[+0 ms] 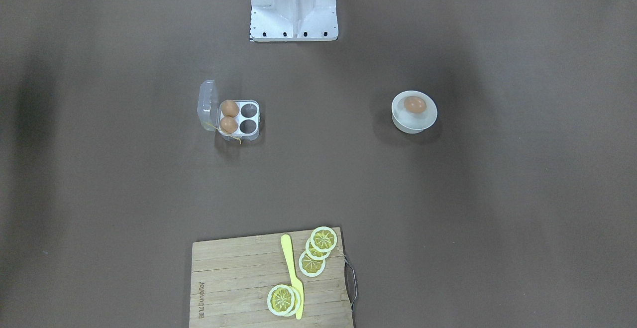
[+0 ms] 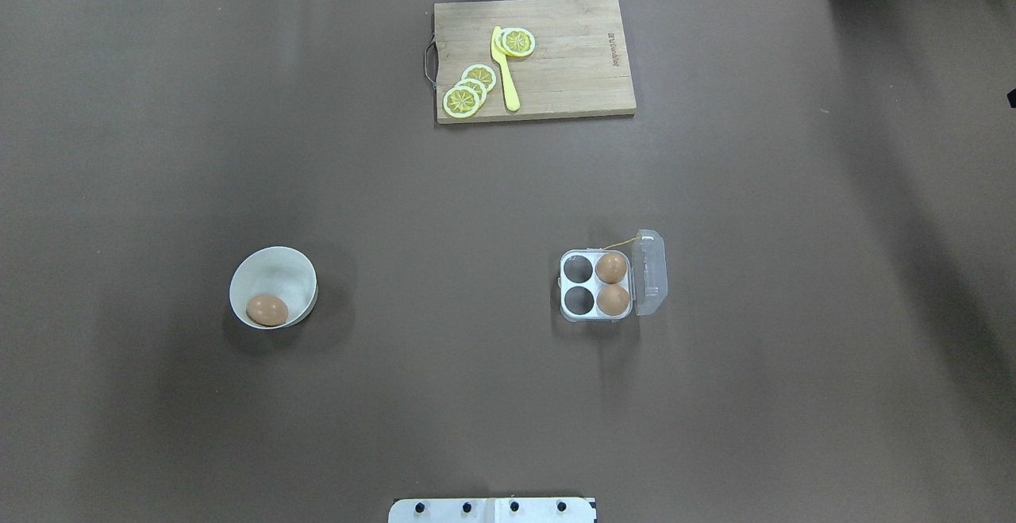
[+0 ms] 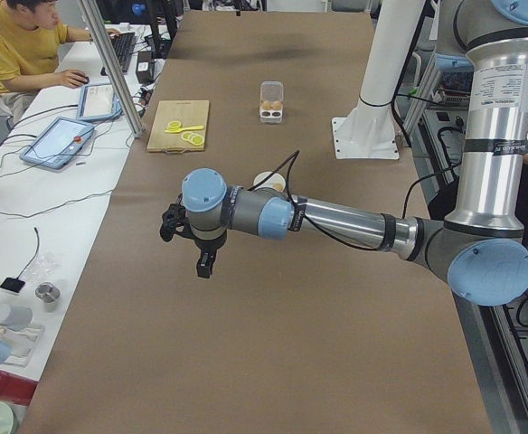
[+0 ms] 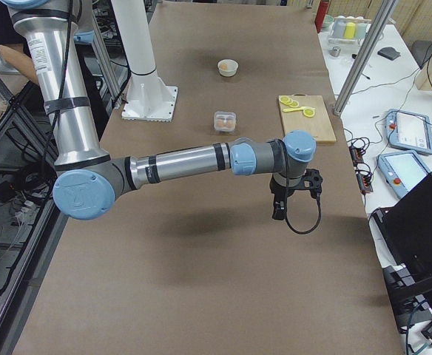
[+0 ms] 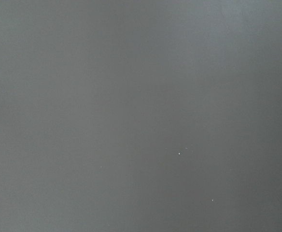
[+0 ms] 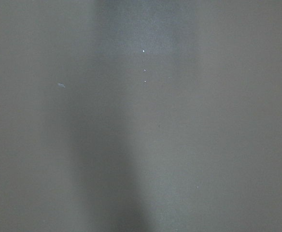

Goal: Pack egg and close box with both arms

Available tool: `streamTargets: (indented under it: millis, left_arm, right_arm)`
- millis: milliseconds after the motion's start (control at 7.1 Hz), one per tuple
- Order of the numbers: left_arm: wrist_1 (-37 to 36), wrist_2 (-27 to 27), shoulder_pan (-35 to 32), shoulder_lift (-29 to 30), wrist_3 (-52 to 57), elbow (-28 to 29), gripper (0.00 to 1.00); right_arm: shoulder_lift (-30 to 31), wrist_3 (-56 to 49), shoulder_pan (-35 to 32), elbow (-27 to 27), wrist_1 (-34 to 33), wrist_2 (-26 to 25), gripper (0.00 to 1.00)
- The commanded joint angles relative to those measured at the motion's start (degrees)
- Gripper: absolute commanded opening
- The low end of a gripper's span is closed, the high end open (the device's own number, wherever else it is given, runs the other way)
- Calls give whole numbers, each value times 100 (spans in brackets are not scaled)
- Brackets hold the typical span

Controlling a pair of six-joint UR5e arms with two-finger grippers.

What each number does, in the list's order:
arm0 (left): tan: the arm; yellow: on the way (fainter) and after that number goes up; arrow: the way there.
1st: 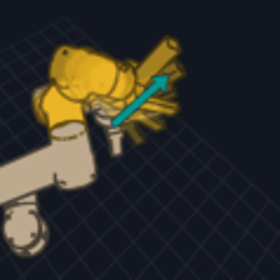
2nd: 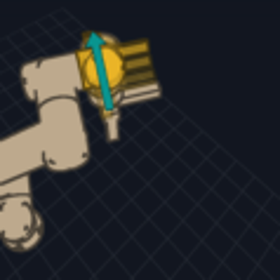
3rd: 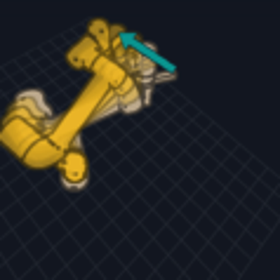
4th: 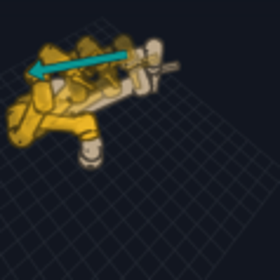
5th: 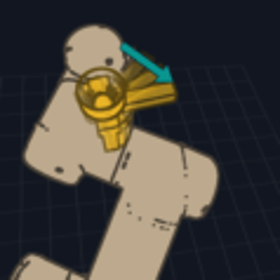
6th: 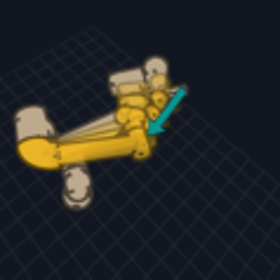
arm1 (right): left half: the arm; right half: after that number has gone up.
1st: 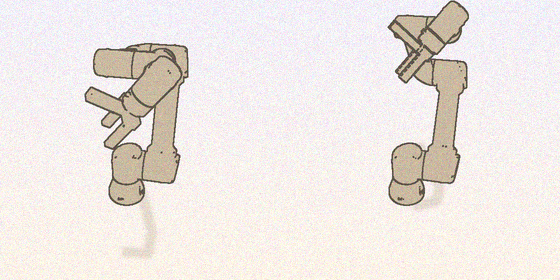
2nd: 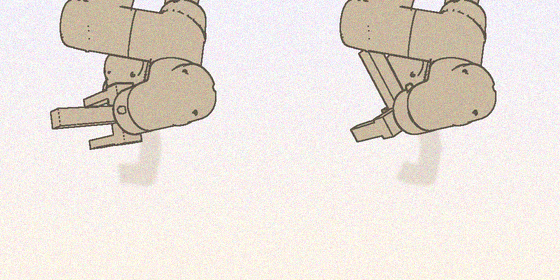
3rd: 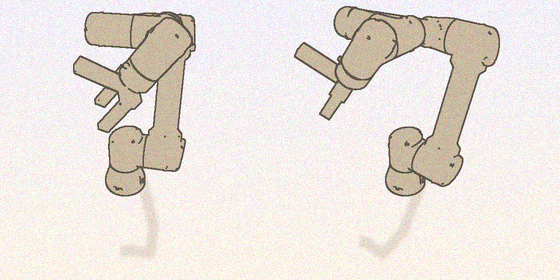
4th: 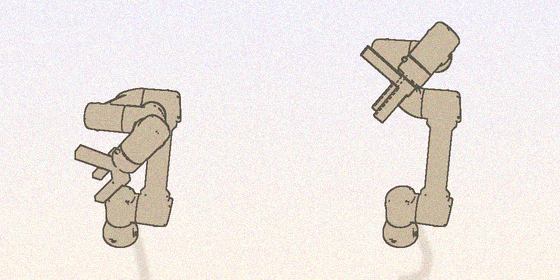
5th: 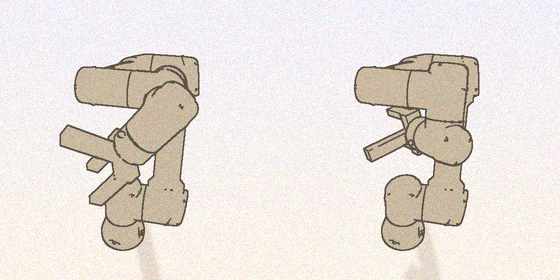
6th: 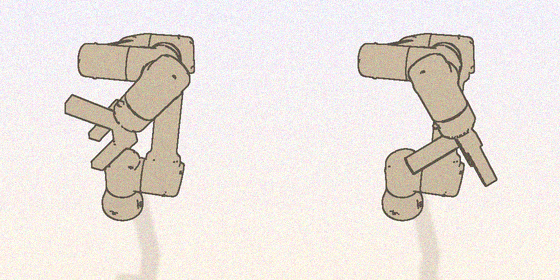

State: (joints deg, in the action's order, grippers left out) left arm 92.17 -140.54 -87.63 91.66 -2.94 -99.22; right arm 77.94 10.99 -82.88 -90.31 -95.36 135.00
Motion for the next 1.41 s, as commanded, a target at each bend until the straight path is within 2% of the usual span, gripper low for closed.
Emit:
streamTargets:
  millis: [0, 282, 423, 705, 987, 1268]
  left_arm:
    - [-6, 0, 0, 18, -31, -1, 99]
    - [3, 0, 26, 62, -84, -132, 99]
    - [29, 17, 131, 132, -545, -359, 99]
    - [12, 244, 1050, 377, -882, -729, 99]
    - [47, 413, 1789, 396, -1768, -1212, 99]
    - [55, 912, 2493, 414, -2656, -1468, 99]
  right_arm:
    - [11, 0, 0, 5, 0, 0, 100]
    - [29, 0, 0, 5, 0, 0, 100]
    - [37, 0, 0, 5, 0, 9, 100]
    - [38, 0, 0, -4, -9, 62, 100]
    - [46, 17, 0, 13, -9, 97, 100]
    - [46, 17, 0, 57, -9, 88, 100]
